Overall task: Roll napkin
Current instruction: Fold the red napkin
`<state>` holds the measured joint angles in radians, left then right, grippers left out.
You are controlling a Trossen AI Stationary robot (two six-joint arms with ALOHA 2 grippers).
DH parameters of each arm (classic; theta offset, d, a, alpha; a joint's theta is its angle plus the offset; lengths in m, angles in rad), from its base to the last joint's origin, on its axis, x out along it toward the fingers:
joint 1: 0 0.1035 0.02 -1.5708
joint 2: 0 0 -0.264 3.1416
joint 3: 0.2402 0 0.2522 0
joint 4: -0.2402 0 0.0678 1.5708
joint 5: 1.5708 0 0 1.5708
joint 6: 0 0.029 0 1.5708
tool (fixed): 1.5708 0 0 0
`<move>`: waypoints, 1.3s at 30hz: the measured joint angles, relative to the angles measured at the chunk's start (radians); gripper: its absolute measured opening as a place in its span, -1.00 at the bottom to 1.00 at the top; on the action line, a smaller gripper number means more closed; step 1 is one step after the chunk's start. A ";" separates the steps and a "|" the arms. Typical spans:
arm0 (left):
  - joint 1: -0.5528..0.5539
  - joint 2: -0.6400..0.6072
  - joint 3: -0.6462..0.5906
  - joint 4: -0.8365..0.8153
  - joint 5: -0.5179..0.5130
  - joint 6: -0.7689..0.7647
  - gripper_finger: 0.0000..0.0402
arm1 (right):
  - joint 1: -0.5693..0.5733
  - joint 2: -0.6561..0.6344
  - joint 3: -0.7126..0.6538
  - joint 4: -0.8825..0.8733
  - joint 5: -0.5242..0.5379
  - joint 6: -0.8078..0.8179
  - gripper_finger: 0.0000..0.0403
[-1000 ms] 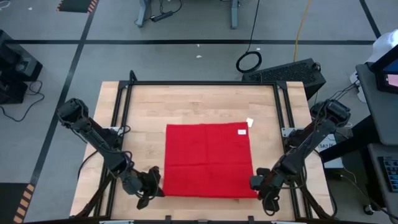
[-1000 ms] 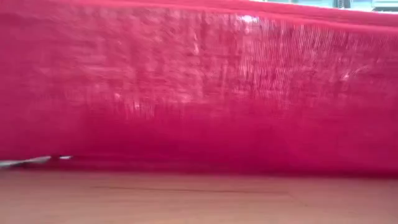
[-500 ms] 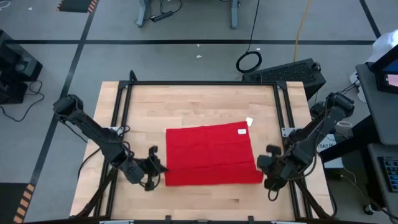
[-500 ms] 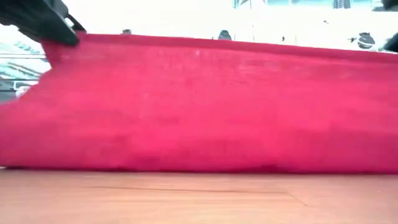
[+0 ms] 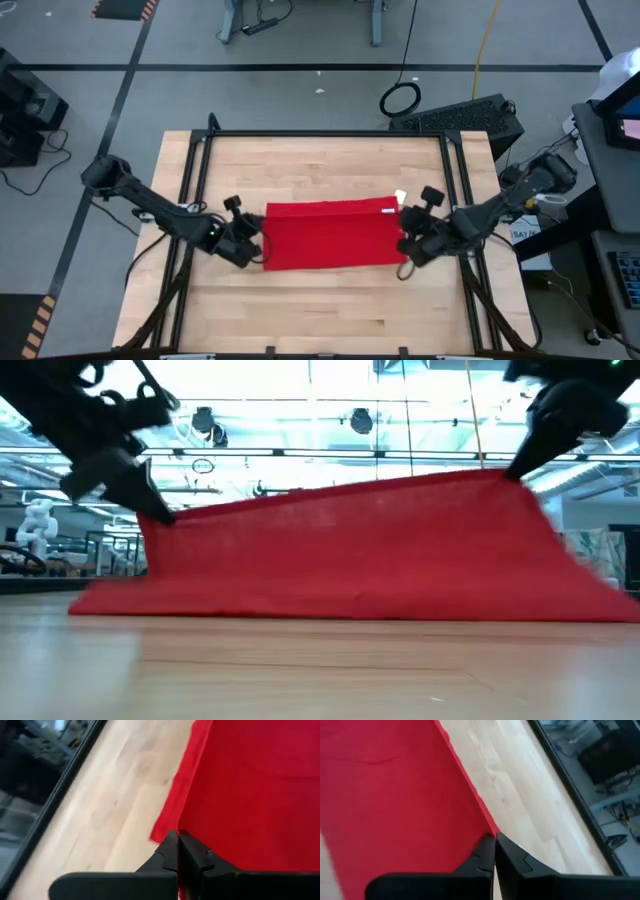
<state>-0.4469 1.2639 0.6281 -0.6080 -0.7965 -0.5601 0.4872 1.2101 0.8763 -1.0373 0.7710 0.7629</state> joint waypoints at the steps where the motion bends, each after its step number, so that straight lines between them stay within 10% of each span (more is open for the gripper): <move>1: 0.015 0.005 0.000 -0.005 -0.010 0.014 -0.99 | -0.025 0.011 -0.006 0.022 -0.013 -0.018 -1.00; 21: 0.154 0.008 -0.001 0.050 -0.020 0.098 -0.97 | -0.242 0.183 -0.013 0.094 -0.052 -0.118 -1.00; 39: 0.159 0.008 -0.001 0.157 -0.025 0.071 -0.12 | -0.255 0.184 -0.013 0.093 -0.081 -0.055 -0.41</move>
<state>-0.2874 1.2716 0.6273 -0.4506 -0.8218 -0.4889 0.2325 1.3941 0.8635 -0.9439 0.6896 0.7075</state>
